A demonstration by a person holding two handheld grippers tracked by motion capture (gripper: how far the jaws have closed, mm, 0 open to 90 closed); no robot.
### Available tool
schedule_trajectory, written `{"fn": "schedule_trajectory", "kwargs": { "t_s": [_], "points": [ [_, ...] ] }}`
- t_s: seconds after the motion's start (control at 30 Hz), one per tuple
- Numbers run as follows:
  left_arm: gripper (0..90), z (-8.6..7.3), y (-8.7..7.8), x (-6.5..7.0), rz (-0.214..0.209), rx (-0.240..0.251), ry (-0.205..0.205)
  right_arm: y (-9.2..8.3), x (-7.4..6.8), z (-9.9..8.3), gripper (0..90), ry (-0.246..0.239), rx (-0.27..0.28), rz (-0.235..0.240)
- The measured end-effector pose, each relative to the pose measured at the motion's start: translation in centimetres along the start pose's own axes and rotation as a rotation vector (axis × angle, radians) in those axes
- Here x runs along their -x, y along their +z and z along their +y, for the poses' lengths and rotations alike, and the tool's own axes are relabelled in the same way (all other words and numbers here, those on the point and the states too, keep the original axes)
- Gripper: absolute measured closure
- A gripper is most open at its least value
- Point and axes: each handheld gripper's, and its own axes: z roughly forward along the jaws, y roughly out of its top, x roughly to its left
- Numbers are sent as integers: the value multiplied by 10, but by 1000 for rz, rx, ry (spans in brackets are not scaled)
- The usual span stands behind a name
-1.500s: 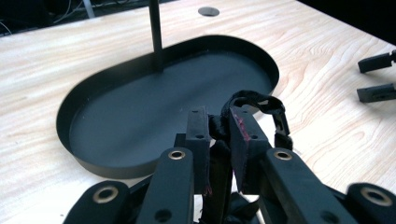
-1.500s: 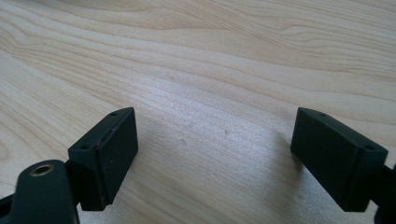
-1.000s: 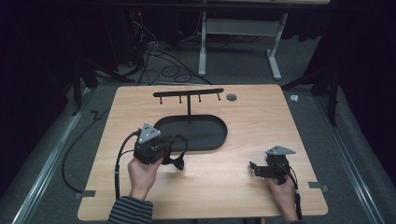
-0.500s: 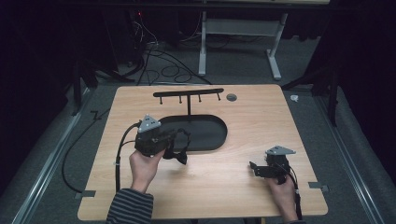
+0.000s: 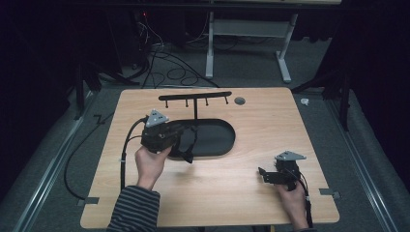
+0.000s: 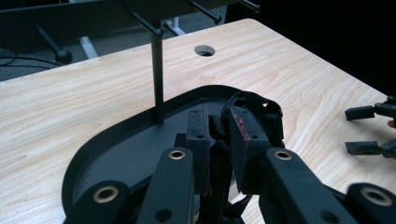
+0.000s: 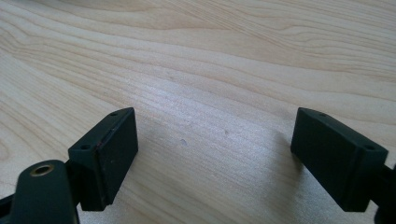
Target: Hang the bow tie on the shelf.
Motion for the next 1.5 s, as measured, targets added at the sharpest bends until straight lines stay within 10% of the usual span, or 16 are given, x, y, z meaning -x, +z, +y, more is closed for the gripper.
{"fn": "schedule_trajectory", "kwargs": {
  "t_s": [1.5],
  "points": [
    [790,48,48,-32,162,18,-56,0,0,0,160,-4,1,3]
  ]
}}
